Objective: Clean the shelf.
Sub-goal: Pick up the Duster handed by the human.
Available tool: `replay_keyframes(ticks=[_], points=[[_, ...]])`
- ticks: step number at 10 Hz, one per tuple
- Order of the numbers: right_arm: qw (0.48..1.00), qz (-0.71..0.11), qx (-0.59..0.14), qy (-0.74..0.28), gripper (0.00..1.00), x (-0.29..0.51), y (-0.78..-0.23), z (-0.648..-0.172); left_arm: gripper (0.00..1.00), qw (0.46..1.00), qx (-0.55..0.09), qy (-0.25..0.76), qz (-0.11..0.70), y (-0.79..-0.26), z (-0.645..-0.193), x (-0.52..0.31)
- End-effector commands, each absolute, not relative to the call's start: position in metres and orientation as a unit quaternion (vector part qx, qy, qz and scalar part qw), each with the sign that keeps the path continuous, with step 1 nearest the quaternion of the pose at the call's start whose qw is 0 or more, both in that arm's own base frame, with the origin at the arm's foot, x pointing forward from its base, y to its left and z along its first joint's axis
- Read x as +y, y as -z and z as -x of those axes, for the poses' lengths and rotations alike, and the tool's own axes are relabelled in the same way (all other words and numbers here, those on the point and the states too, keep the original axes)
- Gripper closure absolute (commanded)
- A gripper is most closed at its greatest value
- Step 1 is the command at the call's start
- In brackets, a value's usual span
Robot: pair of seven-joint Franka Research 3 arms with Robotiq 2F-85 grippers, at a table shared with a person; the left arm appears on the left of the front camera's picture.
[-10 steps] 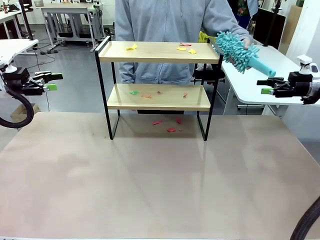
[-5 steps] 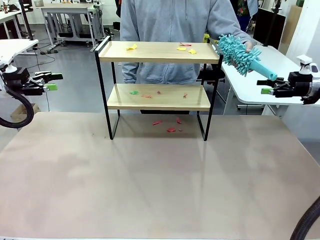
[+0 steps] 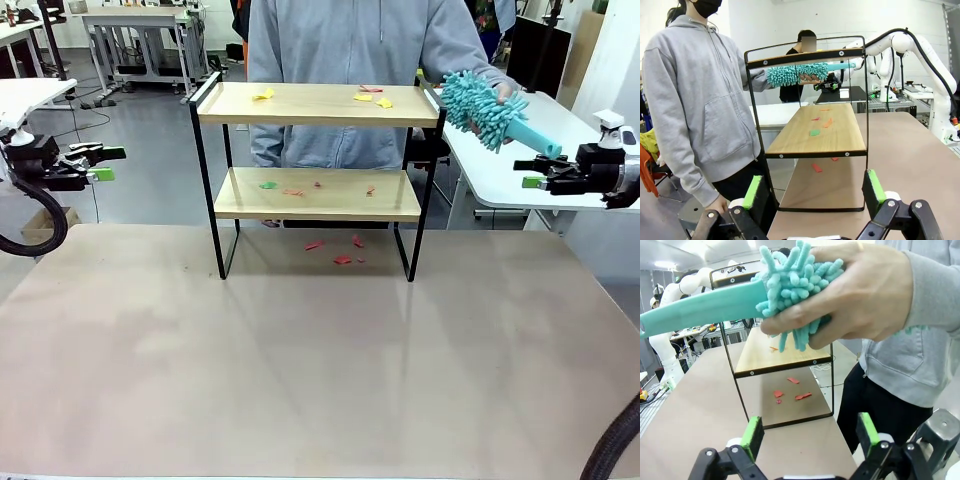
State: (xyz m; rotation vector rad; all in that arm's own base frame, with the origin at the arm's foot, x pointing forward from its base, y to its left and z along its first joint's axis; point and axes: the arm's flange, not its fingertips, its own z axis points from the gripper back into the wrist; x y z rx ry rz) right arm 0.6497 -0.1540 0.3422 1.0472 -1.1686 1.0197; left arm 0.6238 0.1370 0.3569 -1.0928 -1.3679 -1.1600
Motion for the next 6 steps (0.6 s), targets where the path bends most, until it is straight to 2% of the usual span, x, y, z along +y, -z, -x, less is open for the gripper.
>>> replay_keyframes(ticks=[1, 2, 6], points=[[0.592, -0.45, -0.504, -0.44, 0.0, -0.153, -0.344, -0.65, 0.0, 0.495, -0.566, 0.481, 0.451, -0.359, -0.623, 0.137], [0.593, -0.45, -0.503, -0.439, 0.0, -0.154, -0.342, -0.65, 0.0, 0.495, -0.566, 0.481, 0.451, -0.359, -0.623, 0.137], [0.685, -0.381, -0.463, -0.414, 0.0, -0.188, -0.404, -0.634, 0.0, 0.495, -0.566, 0.481, 0.451, -0.359, -0.623, 0.137]])
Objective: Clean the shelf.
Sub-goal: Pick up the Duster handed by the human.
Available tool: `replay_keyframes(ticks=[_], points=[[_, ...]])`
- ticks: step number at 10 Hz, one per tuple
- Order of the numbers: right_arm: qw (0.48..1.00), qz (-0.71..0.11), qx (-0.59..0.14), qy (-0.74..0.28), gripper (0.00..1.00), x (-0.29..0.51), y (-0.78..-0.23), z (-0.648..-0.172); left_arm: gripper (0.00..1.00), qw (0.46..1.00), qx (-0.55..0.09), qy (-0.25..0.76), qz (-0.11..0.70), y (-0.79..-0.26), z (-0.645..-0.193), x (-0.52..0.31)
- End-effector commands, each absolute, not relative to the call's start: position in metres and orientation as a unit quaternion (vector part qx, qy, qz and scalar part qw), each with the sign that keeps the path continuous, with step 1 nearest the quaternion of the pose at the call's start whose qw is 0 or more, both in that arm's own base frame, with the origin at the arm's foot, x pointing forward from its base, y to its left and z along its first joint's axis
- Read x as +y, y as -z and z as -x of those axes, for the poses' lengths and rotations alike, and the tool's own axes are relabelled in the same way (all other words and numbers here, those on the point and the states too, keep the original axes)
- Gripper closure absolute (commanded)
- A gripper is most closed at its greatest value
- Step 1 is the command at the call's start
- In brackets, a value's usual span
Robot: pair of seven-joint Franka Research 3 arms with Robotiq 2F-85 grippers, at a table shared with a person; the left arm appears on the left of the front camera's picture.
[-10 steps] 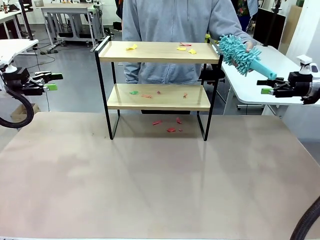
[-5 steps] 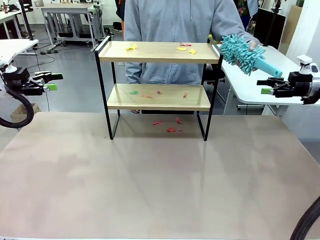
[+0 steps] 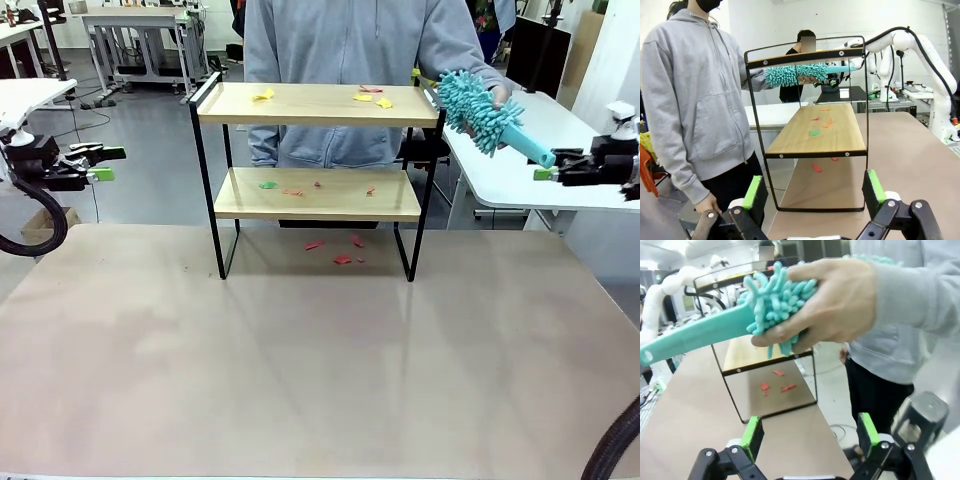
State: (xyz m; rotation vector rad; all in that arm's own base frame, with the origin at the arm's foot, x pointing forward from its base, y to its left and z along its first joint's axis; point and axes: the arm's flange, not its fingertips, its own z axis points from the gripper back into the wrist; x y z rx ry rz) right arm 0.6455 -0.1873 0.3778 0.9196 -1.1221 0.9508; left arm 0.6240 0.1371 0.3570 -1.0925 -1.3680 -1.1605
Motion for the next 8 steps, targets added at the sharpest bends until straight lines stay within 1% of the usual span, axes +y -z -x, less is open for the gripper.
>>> replay_keyframes(ticks=[1, 2, 3, 5, 7, 8], points=[[0.716, -0.35, -0.442, -0.411, 0.0, -0.197, -0.431, -0.626, 0.0, 0.495, -0.566, 0.481, 0.451, -0.359, -0.623, 0.137], [0.74, -0.33, -0.422, -0.406, 0.0, -0.2, -0.449, -0.62, 0.0, 0.495, -0.566, 0.481, 0.451, -0.359, -0.623, 0.137], [0.773, -0.317, -0.389, -0.388, 0.0, -0.202, -0.479, -0.611, 0.0, 0.495, -0.566, 0.481, 0.451, -0.359, -0.623, 0.137], [0.815, -0.279, -0.358, -0.361, 0.0, -0.193, -0.534, -0.592, 0.0, 0.495, -0.566, 0.481, 0.451, -0.359, -0.623, 0.137], [0.854, -0.203, -0.358, -0.319, 0.0, -0.165, -0.585, -0.569, 0.0, 0.495, -0.566, 0.481, 0.451, -0.359, -0.623, 0.137], [0.867, -0.181, -0.35, -0.306, 0.0, -0.144, -0.599, -0.563, 0.0, 0.495, -0.566, 0.481, 0.451, -0.359, -0.623, 0.137]])
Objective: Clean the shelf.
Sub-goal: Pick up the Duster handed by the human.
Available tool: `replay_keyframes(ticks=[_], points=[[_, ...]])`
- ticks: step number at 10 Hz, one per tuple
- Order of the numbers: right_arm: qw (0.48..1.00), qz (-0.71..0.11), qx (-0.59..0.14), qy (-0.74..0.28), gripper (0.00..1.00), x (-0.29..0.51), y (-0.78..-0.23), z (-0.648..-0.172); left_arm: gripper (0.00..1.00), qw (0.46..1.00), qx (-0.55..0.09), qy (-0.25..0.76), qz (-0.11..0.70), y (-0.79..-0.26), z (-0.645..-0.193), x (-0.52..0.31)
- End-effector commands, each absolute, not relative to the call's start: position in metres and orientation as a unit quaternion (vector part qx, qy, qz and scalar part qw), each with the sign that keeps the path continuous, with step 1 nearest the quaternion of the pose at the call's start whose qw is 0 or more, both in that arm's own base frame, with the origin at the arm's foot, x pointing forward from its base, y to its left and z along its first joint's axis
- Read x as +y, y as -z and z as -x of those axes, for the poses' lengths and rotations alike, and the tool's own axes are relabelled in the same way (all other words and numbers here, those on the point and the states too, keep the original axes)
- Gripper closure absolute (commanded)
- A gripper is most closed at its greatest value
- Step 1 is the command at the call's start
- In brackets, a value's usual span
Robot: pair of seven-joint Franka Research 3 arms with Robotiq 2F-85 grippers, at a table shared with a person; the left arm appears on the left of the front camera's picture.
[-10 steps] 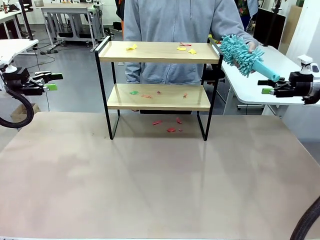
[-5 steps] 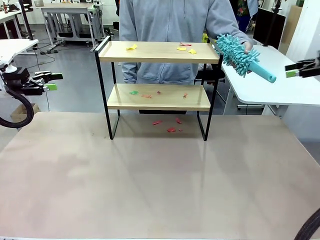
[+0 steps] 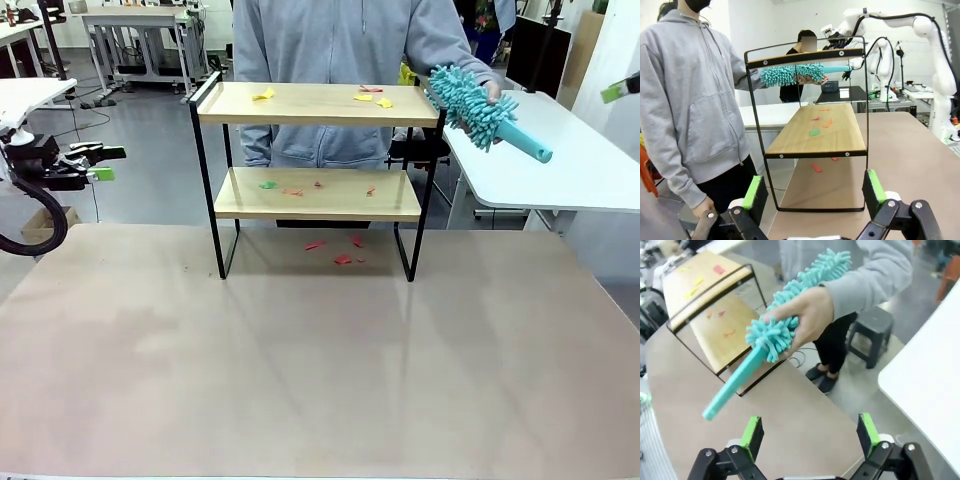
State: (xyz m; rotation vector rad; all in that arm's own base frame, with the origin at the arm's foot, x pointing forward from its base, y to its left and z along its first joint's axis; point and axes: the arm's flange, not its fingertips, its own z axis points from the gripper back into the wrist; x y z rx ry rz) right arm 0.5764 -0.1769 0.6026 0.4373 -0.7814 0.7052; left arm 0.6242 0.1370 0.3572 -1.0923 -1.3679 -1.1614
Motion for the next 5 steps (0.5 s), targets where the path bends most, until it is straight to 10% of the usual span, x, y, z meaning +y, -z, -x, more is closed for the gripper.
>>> replay_keyframes(ticks=[1, 5], points=[[0.88, -0.165, -0.334, -0.294, 0.0, -0.122, -0.607, -0.56, 0.0, 0.495, -0.566, 0.481, 0.451, -0.359, -0.623, 0.137], [0.877, -0.138, -0.351, -0.299, 0.0, -0.1, -0.628, -0.566, 0.0, 0.495, -0.566, 0.481, 0.451, -0.359, -0.623, 0.137]])
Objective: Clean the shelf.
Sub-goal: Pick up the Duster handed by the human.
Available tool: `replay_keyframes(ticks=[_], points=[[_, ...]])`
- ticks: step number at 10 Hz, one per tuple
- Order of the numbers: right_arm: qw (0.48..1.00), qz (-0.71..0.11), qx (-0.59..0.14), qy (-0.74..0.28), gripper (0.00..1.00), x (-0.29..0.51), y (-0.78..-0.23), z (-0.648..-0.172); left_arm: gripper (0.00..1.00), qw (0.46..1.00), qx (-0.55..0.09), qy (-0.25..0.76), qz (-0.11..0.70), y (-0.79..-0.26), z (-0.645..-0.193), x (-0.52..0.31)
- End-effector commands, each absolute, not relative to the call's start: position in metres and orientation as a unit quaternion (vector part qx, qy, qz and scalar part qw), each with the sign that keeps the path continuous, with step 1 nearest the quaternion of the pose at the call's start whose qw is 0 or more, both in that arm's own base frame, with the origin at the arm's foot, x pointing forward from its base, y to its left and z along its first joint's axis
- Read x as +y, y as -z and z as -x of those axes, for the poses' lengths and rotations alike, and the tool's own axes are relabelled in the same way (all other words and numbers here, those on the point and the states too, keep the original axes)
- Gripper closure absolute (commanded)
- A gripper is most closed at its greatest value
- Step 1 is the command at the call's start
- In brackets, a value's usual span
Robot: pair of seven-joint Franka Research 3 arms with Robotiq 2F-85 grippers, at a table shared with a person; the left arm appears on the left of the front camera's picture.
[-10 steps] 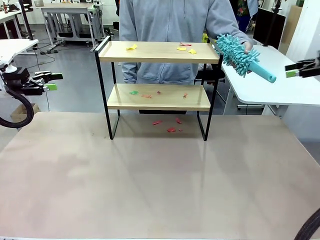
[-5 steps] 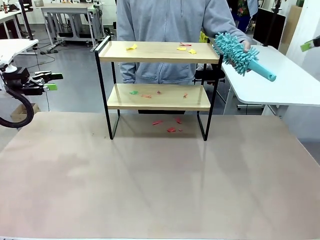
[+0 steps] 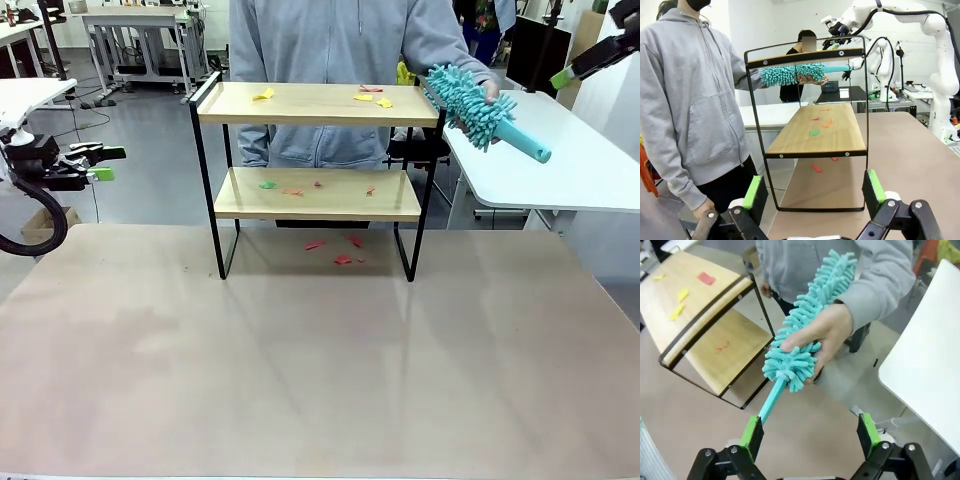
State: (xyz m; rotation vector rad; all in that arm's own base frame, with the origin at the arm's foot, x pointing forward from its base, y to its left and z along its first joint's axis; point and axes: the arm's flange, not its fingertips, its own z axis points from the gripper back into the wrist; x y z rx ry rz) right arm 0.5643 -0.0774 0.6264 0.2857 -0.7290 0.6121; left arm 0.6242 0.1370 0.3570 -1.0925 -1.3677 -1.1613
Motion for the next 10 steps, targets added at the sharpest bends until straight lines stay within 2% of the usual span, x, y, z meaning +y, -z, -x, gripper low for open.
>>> replay_keyframes(ticks=[1, 5, 7, 10], points=[[0.877, -0.138, -0.351, -0.299, 0.0, -0.1, -0.628, -0.566, 0.0, 0.495, -0.566, 0.481, 0.451, -0.359, -0.623, 0.137], [0.882, -0.135, -0.348, -0.286, 0.0, -0.1, -0.625, -0.563, 0.0, 0.495, -0.566, 0.481, 0.451, -0.359, -0.623, 0.137], [0.904, -0.086, -0.363, -0.206, 0.0, -0.074, -0.639, -0.531, 0.0, 0.495, -0.566, 0.481, 0.451, -0.359, -0.623, 0.137], [0.923, -0.088, -0.343, -0.152, 0.0, -0.035, -0.632, -0.499, 0.0, 0.495, -0.566, 0.481, 0.451, -0.359, -0.623, 0.137]])
